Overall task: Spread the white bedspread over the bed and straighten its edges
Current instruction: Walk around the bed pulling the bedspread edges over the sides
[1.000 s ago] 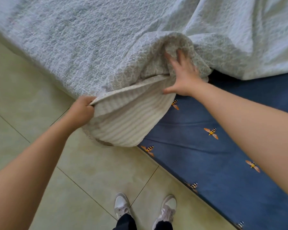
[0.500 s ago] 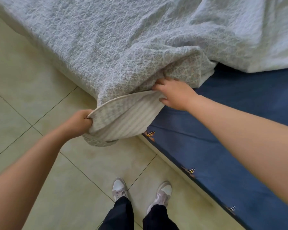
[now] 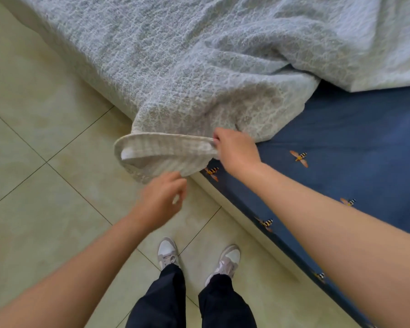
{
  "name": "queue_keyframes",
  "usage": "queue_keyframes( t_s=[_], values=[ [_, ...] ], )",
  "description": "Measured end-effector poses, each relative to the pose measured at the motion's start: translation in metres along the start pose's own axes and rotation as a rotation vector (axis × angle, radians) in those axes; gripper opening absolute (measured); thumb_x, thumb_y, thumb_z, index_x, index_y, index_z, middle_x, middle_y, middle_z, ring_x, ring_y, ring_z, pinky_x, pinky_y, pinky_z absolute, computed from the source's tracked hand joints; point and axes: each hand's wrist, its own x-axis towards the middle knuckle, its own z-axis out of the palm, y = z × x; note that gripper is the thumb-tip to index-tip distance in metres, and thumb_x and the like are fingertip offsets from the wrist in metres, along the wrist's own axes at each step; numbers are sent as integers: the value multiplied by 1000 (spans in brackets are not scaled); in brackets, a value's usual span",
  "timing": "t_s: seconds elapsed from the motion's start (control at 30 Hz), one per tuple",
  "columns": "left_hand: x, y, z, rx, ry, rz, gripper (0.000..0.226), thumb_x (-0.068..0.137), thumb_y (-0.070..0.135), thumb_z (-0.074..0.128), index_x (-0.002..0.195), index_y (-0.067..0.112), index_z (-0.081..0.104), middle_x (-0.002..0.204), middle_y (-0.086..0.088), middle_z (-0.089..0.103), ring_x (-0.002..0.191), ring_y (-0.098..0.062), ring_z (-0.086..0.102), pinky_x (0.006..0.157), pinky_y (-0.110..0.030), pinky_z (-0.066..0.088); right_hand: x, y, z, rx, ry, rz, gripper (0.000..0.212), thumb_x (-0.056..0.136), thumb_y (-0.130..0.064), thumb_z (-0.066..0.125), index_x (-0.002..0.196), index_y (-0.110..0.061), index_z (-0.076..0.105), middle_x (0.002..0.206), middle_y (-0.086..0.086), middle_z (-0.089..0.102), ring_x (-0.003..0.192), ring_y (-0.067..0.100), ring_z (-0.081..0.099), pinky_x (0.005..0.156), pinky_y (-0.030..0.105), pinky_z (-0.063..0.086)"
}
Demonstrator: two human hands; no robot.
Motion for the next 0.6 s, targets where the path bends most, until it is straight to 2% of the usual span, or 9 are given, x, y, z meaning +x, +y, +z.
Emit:
queue_keyframes(
  t_s=[0.07,0.13,0.17,0.23,0.3,0.33,0.4,0.5,0.6],
  values=[
    [-5,24,17,-265,-157,-145,34,70,25,80,98,19,61,99,9,54,90,-15,55,75,-25,44,-20,-23,2,169,-22,-6,18,99,-23,45,84,-15,50,79,-1,58,75,24,56,61,38,39],
    [-2,41,25,-573,-137,-406,64,62,46,82,117,25,56,112,13,56,101,-5,55,81,-23,45,-38,-39,-3,326,-13,21,21,99,-27,47,81,-16,51,73,-2,56,68,19,54,58,37,40],
    [1,48,26,-659,-90,-471,72,59,50,81,120,26,53,115,13,56,104,-2,54,82,-22,46,-45,-45,-7,413,-9,47,21,98,-27,49,80,-17,52,70,-5,55,66,15,52,57,33,39],
    [8,62,23,-753,31,-459,60,68,32,81,118,23,50,110,15,57,100,9,53,79,-11,44,-59,-54,-17,626,-40,107,18,96,-28,53,82,-19,57,71,-10,57,68,9,55,61,27,43],
    [12,74,19,-832,163,-450,36,85,7,65,113,24,49,101,21,55,90,13,54,74,-5,45,-71,-60,-27,790,-100,122,13,94,-26,57,87,-18,64,80,-7,65,81,12,63,75,31,51],
    [13,78,16,-894,223,-489,29,89,4,58,109,25,53,98,20,59,87,8,58,74,-7,47,-76,-60,-32,845,-121,110,12,94,-24,59,90,-17,67,85,-3,68,87,14,65,81,32,53],
    [13,83,12,-1075,319,-585,26,90,4,57,104,25,62,99,12,68,92,-3,65,81,-17,52,-84,-52,-41,983,-120,110,15,95,-17,57,100,-11,69,96,3,71,95,16,67,88,31,54],
    [10,79,6,-1183,403,-667,24,87,8,62,108,20,65,105,5,71,104,-11,64,97,-33,47,-89,-21,-52,1257,37,260,17,98,-8,50,100,-7,67,91,5,70,84,13,68,80,22,57],
    [4,87,-2,-1241,412,-702,17,92,16,58,108,16,65,110,0,70,110,-18,63,102,-37,46,-91,29,-39,1278,146,662,15,97,-13,49,96,-11,64,80,0,64,70,10,60,63,20,51]
  ],
)
